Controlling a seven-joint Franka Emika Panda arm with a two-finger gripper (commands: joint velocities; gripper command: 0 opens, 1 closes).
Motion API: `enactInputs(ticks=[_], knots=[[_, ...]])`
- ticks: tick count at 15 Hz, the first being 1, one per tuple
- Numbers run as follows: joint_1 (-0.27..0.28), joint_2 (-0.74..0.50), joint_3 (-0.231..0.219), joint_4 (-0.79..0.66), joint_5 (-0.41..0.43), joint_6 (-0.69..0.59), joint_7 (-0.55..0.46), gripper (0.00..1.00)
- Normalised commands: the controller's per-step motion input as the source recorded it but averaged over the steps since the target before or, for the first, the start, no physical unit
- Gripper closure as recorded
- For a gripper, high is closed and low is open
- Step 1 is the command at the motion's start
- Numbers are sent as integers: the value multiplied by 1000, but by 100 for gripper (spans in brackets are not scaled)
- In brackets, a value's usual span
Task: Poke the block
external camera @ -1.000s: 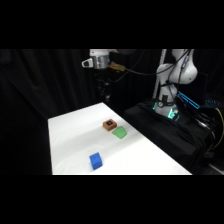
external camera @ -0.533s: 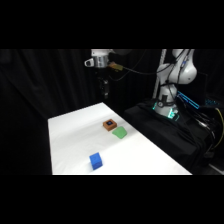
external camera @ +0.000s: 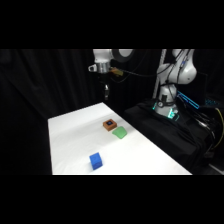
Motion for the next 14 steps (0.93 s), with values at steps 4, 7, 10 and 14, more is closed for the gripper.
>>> enactInputs(ticks=[4,7,10,14], knots=[[-34,108,-14,-139,117,384,-167,97],[-47,209,-10,-79,98,399,-150,97],[-58,265,-4,-6,98,367,-129,97],[-68,351,4,101,95,349,-88,96]])
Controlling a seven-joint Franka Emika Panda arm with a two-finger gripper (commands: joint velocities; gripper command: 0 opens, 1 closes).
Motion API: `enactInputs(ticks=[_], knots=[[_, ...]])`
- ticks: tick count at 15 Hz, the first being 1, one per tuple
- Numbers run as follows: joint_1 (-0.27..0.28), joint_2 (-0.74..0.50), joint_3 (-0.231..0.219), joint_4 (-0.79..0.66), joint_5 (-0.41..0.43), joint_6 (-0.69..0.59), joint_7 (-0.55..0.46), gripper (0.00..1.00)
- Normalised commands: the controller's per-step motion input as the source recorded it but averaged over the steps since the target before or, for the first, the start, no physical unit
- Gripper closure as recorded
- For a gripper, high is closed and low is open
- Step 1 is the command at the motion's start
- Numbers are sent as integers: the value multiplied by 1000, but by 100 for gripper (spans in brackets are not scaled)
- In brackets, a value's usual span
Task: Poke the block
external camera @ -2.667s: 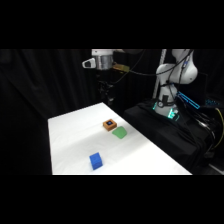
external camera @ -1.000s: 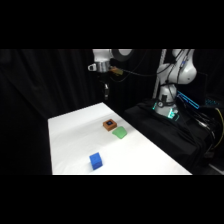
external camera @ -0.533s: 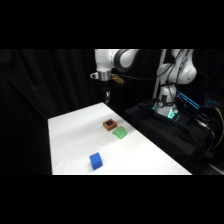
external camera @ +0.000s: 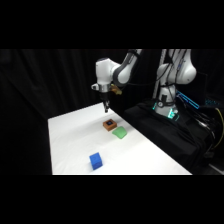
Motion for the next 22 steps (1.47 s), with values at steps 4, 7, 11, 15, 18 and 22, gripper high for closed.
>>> enactInputs(ticks=[4,7,11,15,18,22], knots=[[-97,382,53,196,191,277,-133,97],[-117,303,99,170,184,205,-137,97],[-109,181,107,88,124,181,-108,97],[-97,134,125,46,120,176,-91,99],[-91,127,124,34,130,175,-93,99],[-34,-174,19,-110,12,-28,-66,100]])
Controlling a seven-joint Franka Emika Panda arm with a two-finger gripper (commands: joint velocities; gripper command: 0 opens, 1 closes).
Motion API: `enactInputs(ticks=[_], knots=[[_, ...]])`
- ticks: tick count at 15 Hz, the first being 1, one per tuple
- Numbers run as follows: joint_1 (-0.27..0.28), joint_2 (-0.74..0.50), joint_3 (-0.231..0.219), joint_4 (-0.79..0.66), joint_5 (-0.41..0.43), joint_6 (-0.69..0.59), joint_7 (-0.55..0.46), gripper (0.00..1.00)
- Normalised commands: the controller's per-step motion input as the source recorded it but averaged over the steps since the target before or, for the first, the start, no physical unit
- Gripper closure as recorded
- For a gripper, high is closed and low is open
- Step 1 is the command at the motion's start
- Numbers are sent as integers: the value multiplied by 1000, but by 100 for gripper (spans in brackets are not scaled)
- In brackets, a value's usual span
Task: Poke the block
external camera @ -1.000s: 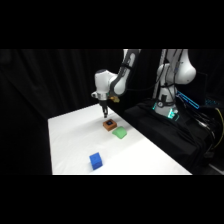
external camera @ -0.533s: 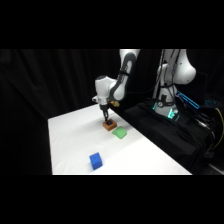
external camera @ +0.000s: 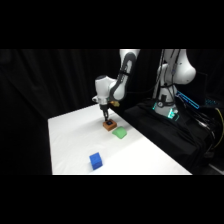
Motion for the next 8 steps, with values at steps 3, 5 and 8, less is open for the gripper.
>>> enactInputs(ticks=[3,5,8], knots=[[44,-569,-76,-298,-116,-278,-23,100],[73,-672,-103,-314,-173,-369,7,100],[55,-671,-73,-235,-134,-412,-5,100]])
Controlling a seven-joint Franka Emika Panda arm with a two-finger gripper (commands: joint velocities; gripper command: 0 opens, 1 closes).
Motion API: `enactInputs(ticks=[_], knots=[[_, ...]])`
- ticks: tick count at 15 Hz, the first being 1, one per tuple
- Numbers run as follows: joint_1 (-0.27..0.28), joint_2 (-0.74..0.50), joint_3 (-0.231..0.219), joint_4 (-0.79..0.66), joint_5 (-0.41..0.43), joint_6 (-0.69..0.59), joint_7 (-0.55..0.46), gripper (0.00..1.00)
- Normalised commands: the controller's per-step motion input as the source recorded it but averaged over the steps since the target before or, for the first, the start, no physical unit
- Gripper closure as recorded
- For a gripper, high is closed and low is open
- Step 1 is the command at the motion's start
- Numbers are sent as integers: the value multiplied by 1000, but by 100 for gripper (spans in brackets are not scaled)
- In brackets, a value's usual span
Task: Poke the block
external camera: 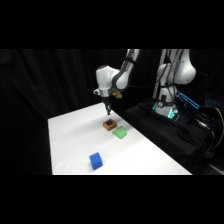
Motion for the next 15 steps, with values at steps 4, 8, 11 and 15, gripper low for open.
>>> enactInputs(ticks=[4,8,11,15], knots=[[40,-604,-48,-113,-100,-416,-12,100],[44,-441,-23,7,-107,-387,-12,66],[50,-336,0,36,-112,-306,-7,39],[51,-341,18,33,-127,-299,-12,9]])
